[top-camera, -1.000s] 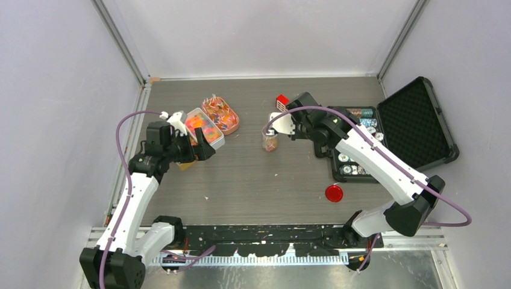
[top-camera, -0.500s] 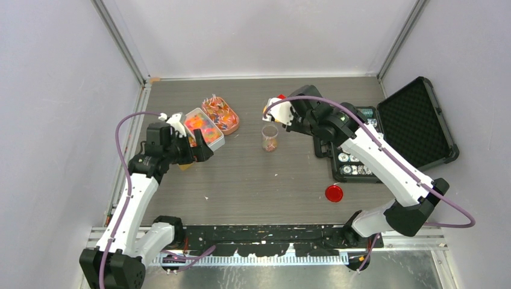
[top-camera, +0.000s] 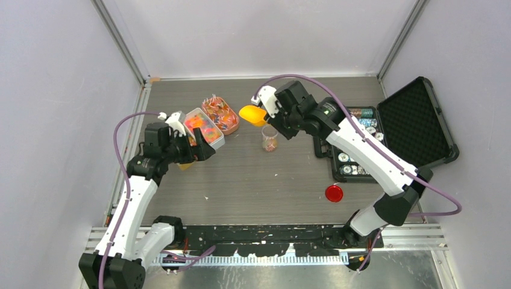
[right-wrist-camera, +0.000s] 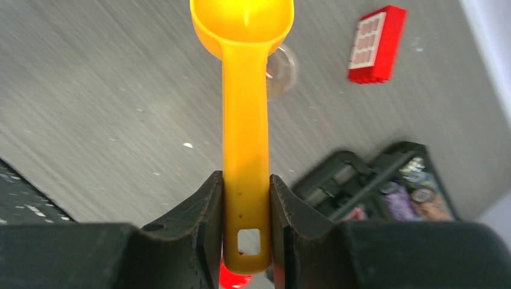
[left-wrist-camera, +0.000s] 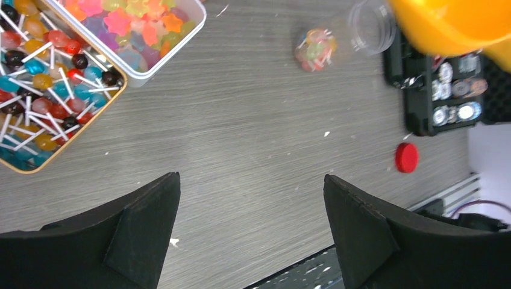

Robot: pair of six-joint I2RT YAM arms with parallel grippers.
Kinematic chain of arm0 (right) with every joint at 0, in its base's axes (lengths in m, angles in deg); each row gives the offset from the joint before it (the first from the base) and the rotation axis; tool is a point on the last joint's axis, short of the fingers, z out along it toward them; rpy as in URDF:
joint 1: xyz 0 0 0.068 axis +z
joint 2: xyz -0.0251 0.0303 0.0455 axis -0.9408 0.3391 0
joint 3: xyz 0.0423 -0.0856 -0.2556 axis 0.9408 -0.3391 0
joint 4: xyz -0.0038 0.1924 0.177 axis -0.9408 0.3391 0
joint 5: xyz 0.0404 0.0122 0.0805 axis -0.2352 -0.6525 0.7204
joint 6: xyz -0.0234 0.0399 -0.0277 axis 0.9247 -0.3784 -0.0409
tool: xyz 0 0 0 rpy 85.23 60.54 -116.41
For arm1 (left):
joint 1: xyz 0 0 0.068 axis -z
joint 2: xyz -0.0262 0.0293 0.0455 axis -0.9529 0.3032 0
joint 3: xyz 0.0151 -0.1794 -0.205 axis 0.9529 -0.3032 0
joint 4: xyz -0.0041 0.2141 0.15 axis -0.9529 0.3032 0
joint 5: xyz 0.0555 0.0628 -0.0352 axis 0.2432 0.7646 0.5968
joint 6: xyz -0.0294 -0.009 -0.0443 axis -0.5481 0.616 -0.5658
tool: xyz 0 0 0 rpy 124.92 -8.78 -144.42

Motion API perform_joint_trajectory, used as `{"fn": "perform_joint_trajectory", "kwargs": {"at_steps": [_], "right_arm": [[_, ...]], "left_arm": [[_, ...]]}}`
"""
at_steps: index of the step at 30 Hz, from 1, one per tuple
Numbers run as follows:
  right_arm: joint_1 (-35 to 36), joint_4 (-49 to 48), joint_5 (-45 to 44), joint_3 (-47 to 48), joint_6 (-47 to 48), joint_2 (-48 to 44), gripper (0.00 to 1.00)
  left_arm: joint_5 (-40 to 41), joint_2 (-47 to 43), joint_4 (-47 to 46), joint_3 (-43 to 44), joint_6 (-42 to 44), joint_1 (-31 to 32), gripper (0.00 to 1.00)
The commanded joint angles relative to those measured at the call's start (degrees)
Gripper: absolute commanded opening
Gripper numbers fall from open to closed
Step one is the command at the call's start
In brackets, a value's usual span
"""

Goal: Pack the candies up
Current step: Adjust the spatula.

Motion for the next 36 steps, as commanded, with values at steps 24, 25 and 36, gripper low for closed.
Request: {"fn": "perform_joint_trajectory", "kwargs": {"at_steps": [24,25,36], "right_arm": [[4.28,-16.02,15.16,4.65,-17.66,3.58,0.0],[4.32,-17.03,14.85,3.96,-17.88,3.33,0.0],[4.41,-19.89,10.45,5.2,-22.39,6.26,0.0]], "left_arm": [[3.19,17.4,-6.82,11.15,-7.43,0.0,0.76],[3.34,17.4,-6.82,11.01,-7.27,0.0,0.76],[12.2,18.03,-4.37,16.12,-4.74,-2.15,0.92]]}}
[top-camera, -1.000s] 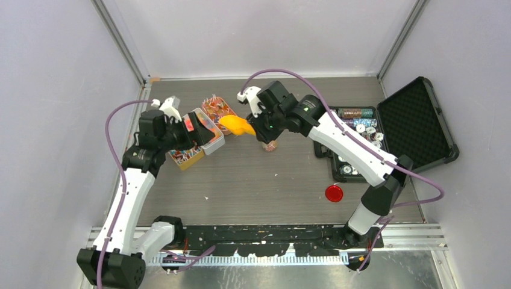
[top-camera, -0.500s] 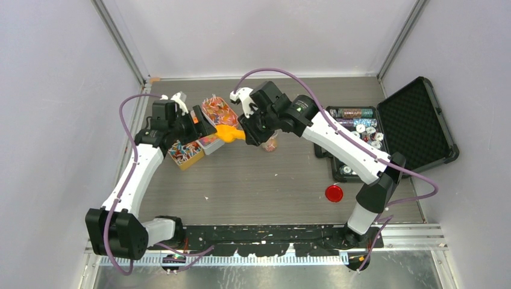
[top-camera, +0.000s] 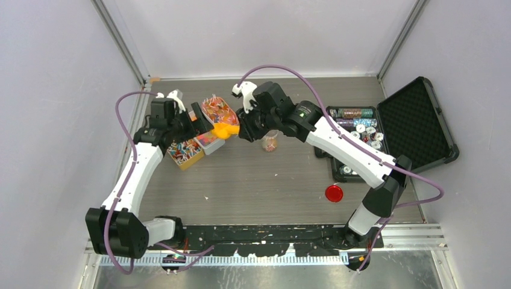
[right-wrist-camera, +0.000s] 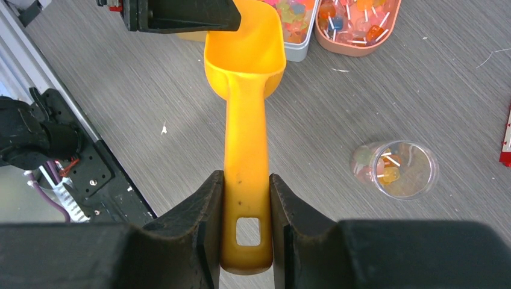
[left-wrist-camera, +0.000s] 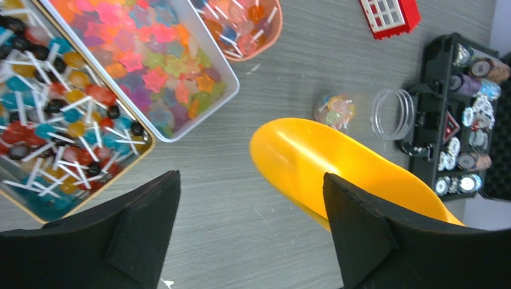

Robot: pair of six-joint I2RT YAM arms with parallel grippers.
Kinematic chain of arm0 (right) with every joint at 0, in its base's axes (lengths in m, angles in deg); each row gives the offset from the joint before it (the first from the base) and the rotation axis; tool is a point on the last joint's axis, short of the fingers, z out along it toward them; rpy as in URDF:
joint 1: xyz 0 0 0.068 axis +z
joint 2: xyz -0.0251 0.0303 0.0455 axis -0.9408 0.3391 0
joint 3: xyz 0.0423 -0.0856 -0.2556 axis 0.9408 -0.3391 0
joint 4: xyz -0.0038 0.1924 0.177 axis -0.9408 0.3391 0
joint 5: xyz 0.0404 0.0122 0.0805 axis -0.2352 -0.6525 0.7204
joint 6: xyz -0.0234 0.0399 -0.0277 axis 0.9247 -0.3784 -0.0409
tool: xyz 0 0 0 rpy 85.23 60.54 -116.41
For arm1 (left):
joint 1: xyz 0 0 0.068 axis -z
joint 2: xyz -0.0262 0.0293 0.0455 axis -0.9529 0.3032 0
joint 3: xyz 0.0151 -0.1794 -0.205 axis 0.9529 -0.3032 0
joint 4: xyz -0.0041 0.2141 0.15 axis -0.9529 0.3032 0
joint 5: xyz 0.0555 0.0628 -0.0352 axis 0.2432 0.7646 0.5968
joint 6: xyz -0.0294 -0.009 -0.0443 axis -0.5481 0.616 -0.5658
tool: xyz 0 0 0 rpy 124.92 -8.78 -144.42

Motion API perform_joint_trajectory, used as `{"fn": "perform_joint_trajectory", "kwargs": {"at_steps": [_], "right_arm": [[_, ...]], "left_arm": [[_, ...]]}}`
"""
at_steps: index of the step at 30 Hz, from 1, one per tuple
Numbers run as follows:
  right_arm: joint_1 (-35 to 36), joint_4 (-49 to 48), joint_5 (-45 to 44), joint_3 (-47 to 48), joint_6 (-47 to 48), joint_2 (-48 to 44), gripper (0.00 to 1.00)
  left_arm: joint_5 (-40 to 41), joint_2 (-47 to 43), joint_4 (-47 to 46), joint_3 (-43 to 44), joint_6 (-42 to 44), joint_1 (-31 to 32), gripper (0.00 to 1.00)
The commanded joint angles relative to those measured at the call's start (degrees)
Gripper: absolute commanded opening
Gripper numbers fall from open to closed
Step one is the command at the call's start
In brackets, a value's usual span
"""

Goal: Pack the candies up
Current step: Adjust the spatula, then scoop the fake candies from the storage box.

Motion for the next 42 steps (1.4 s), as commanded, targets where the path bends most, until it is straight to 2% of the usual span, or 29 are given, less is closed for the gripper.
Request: {"fn": "perform_joint_trajectory", "kwargs": {"at_steps": [1,4,8,10,11,14,16,17,19,22,25,30,35,42], "right_arm": [[0.21,-2.74,-3.08,6.31,-2.76,2.07,0.0],[1.03,1.21,-6.58,12.2,-3.03,7.61,0.0],[2.58,8.18,-12.16,23.01,-2.45,15.88,0.0],[3.28,12.47,-14.16,28.93,-2.18,20.32,0.0],[3.74,14.44,-15.17,32.21,-1.87,22.38,0.0],[5.11,18.59,-18.41,40.33,-0.85,28.06,0.0],[5.76,18.65,-19.44,42.98,-0.19,30.38,0.0],[6.12,18.26,-19.28,43.43,0.37,31.24,0.0],[6.88,17.0,-19.77,43.37,2.17,32.35,0.0],[7.23,16.64,-20.45,44.39,2.16,33.88,0.0],[7.73,16.36,-20.79,44.8,2.55,35.06,0.0],[8.19,16.62,-21.91,46.43,2.08,37.02,0.0],[8.27,17.94,-23.49,48.04,2.96,39.1,0.0],[8.3,18.54,-24.2,49.14,4.14,41.6,0.0]], "left_arm": [[6.97,0.59,-0.25,5.76,2.12,-2.23,0.95],[7.86,2.55,-1.82,8.62,1.95,-4.79,1.0],[9.22,7.96,-2.57,12.59,0.37,-9.43,1.0],[7.4,10.59,-4.53,13.01,-0.45,-12.27,1.0],[5.55,12.1,-6.07,13.1,-0.54,-13.47,0.96],[0.72,17.18,-9.17,14.35,-0.67,-17.13,0.73],[-3.36,21.29,-11.81,14.85,-2.9,-19.56,0.41],[-5.93,23.12,-13.9,14.76,-4.5,-20.64,0.31],[-9.65,27.03,-16.89,15.07,-7.33,-21.63,0.23],[-8.86,32.95,-15.22,19.49,-6.43,-21.76,0.2],[-5.81,37.6,-12.44,24.84,-3.55,-22.02,0.11],[-4.91,44.38,-10.21,31.92,-2.26,-22.53,0.04],[-7.22,48.89,-8.43,34.52,-1.64,-22.53,0.03],[-9.77,51.48,-9.39,33.88,-2.65,-22.5,0.0]]}}
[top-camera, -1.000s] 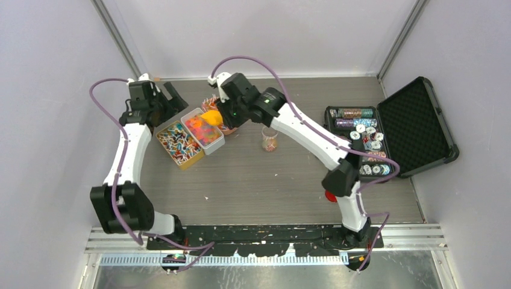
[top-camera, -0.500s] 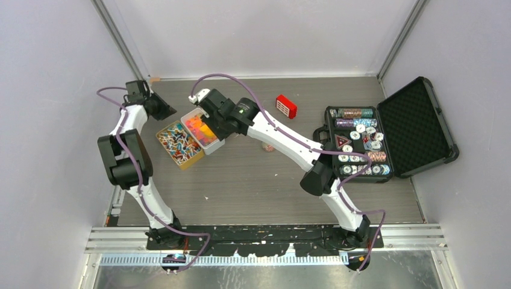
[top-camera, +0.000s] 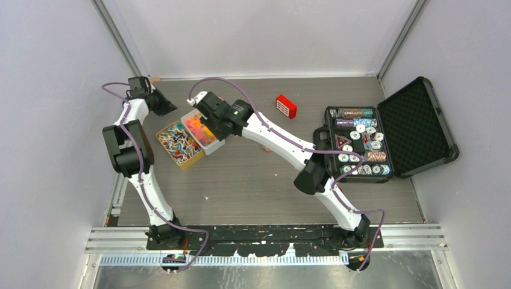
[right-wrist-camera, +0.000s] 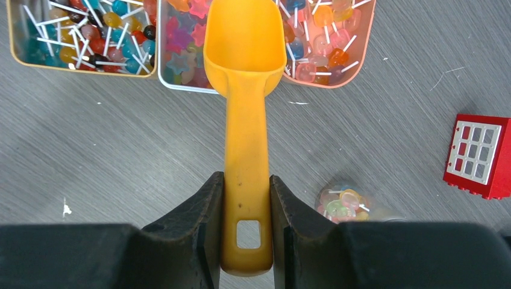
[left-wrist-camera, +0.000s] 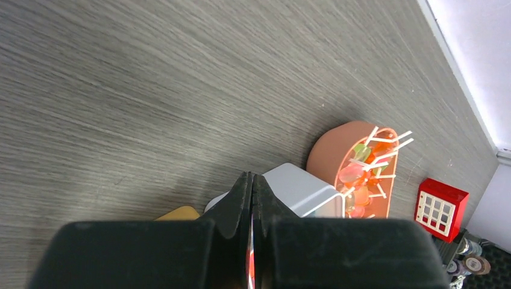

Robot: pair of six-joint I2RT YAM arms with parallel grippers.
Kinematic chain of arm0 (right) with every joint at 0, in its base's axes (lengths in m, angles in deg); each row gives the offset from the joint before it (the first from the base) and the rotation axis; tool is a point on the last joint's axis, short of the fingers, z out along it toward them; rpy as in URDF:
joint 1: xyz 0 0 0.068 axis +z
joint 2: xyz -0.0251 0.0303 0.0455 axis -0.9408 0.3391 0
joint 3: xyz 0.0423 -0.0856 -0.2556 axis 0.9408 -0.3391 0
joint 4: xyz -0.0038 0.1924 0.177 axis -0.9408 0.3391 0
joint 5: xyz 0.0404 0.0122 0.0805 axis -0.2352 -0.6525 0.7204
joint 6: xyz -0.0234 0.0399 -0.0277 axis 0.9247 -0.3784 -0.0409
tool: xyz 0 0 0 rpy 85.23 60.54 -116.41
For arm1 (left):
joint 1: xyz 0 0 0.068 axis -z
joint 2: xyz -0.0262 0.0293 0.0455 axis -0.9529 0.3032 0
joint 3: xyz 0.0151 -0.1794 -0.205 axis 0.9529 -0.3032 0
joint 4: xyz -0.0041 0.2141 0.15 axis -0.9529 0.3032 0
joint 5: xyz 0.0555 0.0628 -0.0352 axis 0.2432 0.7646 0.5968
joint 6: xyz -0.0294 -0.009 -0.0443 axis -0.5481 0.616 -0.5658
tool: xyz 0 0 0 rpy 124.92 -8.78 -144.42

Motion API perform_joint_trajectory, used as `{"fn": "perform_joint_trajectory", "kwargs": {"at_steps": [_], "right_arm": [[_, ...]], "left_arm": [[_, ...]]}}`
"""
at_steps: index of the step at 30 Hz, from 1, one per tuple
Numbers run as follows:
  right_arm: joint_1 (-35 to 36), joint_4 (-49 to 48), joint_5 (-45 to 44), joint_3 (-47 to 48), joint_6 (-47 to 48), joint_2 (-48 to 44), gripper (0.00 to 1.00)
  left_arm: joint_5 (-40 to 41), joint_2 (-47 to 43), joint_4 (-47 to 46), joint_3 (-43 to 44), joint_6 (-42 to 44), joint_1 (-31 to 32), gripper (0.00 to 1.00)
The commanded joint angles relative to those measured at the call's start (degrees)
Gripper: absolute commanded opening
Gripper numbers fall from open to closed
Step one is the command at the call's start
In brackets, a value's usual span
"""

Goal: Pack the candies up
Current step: Scoop the fake candies from the storage box.

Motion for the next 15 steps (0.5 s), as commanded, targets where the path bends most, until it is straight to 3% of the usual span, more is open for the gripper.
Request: {"fn": "perform_joint_trajectory", "kwargs": {"at_steps": [1,15], "right_arm": [[0.35,-0.5,-1.88,3.2,1.17,1.03,0.0],[0.23,-2.72,-1.38,6.08,4.42,6.52,0.0]], "left_arm": [[-3.16,0.83,0.05,0.97,0.34,-0.32,0.0],[-4.39,1.66,1.12,-0.03,0.16,-0.38,0.0]]}}
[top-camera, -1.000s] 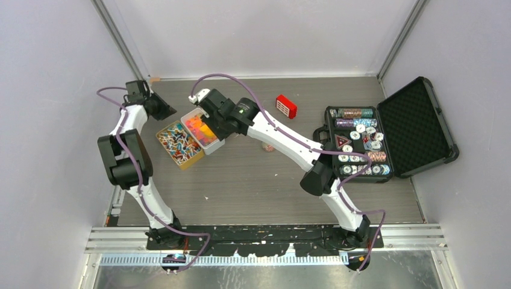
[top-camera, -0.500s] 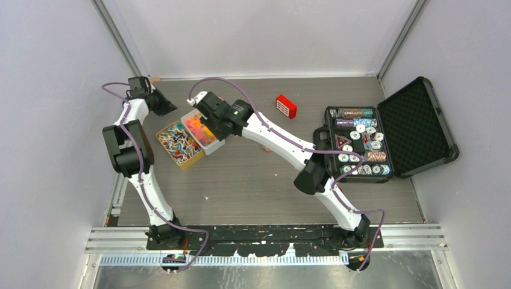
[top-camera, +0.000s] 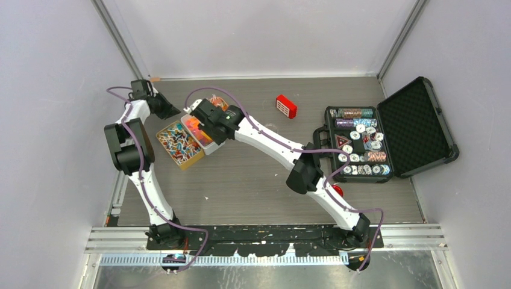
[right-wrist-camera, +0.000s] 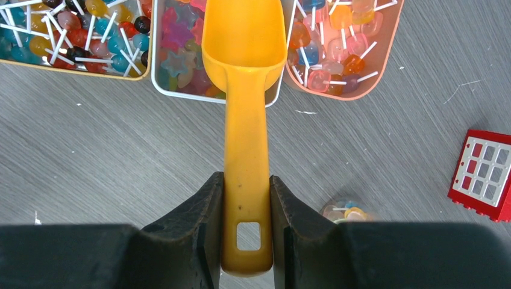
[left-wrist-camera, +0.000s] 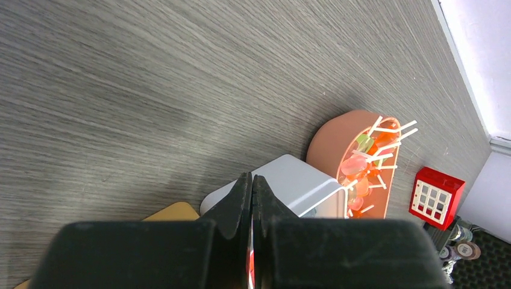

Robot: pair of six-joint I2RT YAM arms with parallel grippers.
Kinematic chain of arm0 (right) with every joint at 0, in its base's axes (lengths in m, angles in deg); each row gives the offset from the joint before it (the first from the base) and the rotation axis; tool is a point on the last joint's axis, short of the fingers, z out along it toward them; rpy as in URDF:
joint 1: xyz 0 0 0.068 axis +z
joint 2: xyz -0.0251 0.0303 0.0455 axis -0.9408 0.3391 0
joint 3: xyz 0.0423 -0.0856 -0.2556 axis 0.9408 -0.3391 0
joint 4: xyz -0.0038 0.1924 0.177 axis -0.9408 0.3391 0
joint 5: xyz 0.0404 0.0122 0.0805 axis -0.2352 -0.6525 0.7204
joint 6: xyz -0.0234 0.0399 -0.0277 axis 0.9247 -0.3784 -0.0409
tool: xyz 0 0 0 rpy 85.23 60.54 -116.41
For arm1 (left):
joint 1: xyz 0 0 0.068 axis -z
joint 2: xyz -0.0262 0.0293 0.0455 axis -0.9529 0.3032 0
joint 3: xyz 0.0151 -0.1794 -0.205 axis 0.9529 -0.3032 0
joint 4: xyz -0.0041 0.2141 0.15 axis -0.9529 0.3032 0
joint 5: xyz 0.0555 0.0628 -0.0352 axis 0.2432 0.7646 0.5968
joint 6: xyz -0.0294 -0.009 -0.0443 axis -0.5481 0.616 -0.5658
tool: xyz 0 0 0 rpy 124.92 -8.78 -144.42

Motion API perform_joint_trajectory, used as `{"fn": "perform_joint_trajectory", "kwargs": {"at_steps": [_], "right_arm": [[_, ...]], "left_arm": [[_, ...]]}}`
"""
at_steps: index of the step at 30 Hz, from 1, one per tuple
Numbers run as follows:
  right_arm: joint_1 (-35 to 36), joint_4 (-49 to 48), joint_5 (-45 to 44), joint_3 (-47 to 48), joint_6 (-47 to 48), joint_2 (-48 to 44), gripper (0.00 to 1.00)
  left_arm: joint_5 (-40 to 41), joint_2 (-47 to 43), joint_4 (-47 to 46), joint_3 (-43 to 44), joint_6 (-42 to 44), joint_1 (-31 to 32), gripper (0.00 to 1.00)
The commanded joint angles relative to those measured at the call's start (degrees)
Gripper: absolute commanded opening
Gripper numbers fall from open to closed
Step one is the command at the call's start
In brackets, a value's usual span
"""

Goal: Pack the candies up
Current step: Scoop the fake candies from the storage box.

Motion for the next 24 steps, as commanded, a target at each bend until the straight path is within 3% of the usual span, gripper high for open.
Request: {"fn": "perform_joint_trajectory", "kwargs": {"at_steps": [1,17,24], "right_arm": [[0.14,-2.28,-1.08,3.36,1.21,0.98,0.0],[-0.07,-9.63,-5.47,3.03,2.81,4.93,0.0],[-0.51,-15.07,-5.85,-1.45,1.31,4.03,0.0]], "left_arm": [[-1.73,-0.09,0.26,-0.04,0.36,-0.38,0.0],[-2.65,1.13,0.3,-0.83,-0.24,-0.36,0.0],[-3.53,1.99,0.2,-0.68,-0.56,-0.37,0.0]]}}
